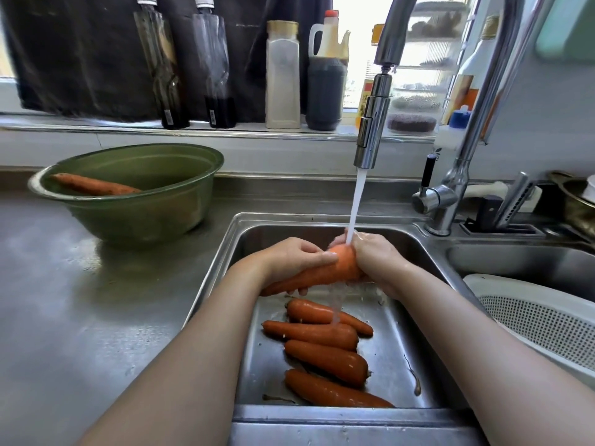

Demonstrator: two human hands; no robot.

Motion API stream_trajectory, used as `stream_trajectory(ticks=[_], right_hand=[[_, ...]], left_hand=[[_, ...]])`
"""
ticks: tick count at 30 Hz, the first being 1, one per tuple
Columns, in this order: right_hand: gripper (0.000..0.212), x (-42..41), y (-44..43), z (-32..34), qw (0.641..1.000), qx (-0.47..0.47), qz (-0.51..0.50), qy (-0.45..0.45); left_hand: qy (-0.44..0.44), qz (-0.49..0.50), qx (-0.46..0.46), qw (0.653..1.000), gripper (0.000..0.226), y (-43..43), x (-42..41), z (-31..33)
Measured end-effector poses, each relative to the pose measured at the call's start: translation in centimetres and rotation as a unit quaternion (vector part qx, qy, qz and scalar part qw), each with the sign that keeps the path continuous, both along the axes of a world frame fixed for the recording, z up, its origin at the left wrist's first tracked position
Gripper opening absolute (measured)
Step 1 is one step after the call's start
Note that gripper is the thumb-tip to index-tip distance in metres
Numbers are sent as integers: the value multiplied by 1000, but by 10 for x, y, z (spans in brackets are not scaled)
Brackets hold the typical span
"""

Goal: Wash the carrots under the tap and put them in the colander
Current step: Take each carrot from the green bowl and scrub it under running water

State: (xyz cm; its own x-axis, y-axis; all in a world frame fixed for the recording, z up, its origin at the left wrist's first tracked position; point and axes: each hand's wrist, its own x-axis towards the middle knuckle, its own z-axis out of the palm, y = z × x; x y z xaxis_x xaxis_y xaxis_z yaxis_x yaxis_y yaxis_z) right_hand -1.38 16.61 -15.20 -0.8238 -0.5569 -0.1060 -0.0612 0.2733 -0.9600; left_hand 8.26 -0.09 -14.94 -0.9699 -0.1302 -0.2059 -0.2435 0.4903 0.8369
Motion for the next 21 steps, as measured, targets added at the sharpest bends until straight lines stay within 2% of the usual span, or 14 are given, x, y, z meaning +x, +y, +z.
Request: stream_trajectory(ticks=[3,6,10,13,15,17,19,21], right_hand=[[23,-5,11,1,995,-15,84,-46],[38,-12,20,-2,988,-16,151,-35],[31,-9,10,-5,995,23,75,62],[41,-17,-2,-13,994,8,-18,105],[50,-23,-2,-13,990,27,-47,130],[46,-25,2,-14,993,40,-19,111],[31,-23,9,-12,996,50,35,70],[35,-21,14,-13,993,69,75,52]], left_hand=[[-9,20,17,1000,52,-4,2,-2],[-14,47,41,998,61,-5,2,-7],[-8,34,64,997,59,5,-3,-7],[10,6,42,999,44,16,-7,-6],[25,-1,23,999,40,22,-11,-6],[35,11,-2,999,40,23,-13,-8],[31,32,-23,999,43,18,-14,-11],[15,45,-38,998,51,12,-16,-14]])
